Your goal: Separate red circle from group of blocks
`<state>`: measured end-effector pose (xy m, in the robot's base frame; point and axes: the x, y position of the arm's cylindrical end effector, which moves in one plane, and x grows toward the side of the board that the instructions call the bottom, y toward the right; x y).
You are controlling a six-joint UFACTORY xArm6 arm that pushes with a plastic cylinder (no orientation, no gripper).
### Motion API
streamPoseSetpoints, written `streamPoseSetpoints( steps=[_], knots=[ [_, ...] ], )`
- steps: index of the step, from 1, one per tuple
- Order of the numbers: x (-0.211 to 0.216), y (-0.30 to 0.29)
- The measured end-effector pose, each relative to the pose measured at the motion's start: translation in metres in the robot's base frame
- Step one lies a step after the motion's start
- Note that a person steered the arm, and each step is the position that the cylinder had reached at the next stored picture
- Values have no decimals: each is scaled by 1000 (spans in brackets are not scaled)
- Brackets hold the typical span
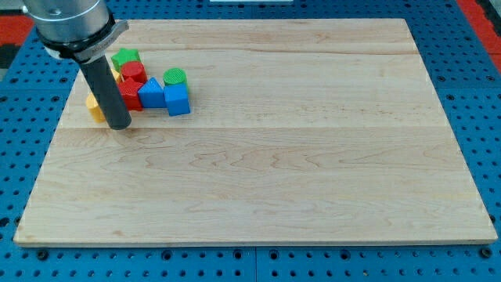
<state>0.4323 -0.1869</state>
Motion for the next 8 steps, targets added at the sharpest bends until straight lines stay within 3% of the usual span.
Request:
streamPoseSetpoints(
  steps=[1,2,4,6,8],
  knots=[
    [-15,21],
    [-27,-6],
    [-11,-47],
    [-46,-38],
    [-71,7]
  ],
)
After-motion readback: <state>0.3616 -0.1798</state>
